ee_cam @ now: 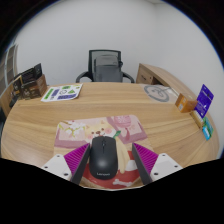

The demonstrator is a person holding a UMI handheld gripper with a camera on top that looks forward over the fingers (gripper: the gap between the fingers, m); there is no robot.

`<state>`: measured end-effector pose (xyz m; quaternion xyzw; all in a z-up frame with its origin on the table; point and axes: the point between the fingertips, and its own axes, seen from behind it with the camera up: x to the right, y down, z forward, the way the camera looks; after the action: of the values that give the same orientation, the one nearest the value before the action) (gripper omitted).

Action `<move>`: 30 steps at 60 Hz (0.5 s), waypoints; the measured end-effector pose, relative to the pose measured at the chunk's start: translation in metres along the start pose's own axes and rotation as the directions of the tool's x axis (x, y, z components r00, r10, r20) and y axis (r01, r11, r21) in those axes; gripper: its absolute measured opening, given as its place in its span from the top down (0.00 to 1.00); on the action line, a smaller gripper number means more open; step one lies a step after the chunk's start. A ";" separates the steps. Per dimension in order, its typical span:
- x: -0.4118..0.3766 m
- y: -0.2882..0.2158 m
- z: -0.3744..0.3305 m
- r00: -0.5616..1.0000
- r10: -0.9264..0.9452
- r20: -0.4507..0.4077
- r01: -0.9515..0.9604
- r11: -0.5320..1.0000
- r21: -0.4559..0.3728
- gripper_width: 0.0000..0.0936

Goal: Arrange mouse

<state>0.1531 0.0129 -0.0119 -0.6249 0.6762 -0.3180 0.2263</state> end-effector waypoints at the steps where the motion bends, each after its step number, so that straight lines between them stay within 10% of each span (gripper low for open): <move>1: 0.000 0.000 -0.004 1.000 0.008 0.009 -0.008 1.000 -0.005 0.08; 30: 0.021 0.015 -0.281 0.999 -0.009 0.034 0.009 1.000 -0.012 0.07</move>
<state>-0.0578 0.0337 0.1749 -0.6347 0.6712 -0.3042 0.2326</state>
